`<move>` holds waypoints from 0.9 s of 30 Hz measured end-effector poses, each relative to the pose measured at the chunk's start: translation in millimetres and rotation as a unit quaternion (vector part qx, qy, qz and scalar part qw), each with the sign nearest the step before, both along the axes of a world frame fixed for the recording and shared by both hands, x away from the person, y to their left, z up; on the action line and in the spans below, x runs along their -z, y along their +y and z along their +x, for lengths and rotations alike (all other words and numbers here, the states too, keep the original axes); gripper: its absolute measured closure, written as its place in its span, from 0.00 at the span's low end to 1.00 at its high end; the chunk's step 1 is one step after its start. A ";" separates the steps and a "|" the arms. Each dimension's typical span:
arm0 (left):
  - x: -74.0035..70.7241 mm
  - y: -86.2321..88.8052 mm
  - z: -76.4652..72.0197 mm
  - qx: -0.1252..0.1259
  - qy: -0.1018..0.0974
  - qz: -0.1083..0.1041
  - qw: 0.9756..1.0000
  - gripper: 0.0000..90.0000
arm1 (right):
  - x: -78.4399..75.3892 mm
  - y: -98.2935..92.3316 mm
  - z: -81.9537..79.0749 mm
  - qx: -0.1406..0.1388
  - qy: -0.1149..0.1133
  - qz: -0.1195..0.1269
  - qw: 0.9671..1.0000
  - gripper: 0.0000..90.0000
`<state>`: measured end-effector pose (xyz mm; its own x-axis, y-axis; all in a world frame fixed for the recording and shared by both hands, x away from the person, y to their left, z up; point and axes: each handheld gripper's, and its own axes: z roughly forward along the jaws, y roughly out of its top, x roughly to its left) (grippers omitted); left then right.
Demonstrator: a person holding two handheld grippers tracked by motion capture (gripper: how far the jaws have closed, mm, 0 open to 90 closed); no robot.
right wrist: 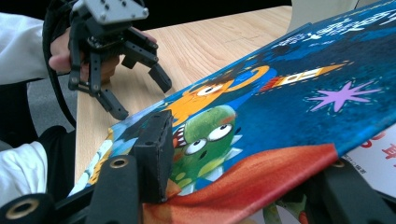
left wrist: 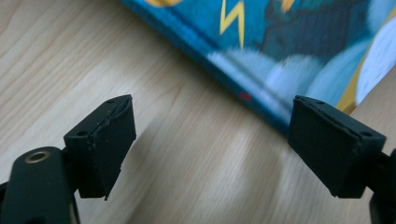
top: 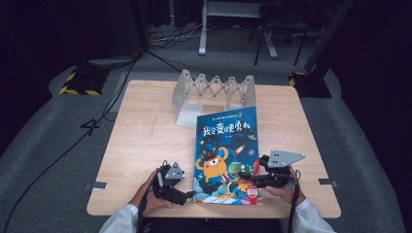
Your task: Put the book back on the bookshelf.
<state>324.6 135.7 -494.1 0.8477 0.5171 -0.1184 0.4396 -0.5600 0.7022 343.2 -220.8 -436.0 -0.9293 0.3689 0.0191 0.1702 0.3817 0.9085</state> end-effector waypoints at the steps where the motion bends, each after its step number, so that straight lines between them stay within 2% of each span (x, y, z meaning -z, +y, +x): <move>1: -1.2 -1.7 1.8 0.003 0.002 -0.004 1.000 0.18 | -0.1 -0.1 -0.6 -0.001 -0.004 0.000 1.000 0.54; 9: -5.2 -19.2 8.2 0.016 0.002 -0.014 1.000 0.18 | -1.8 -1.0 -7.0 -0.003 -0.040 0.000 0.999 0.54; 15: -3.3 -21.7 13.4 0.024 0.005 -0.051 0.998 0.17 | 0.2 -2.8 -11.5 -0.004 -0.055 0.005 0.998 0.54; 19: -1.8 -23.6 19.0 0.029 0.018 -0.060 0.998 0.11 | 0.6 -3.1 -13.1 -0.005 -0.062 0.007 0.998 0.54; 21: -0.5 -24.3 22.1 0.037 0.028 -0.066 0.997 0.08 | 0.0 -2.9 -15.1 -0.008 -0.073 0.007 0.997 0.54; 24: 1.3 -28.7 25.9 0.054 0.044 -0.079 0.994 0.07 | -1.1 -2.3 -16.4 -0.012 -0.080 0.005 0.997 0.54; 27: 0.4 -35.2 27.3 0.064 0.047 -0.078 0.994 0.03 | -1.4 -2.0 -18.2 -0.014 -0.088 0.006 0.996 0.54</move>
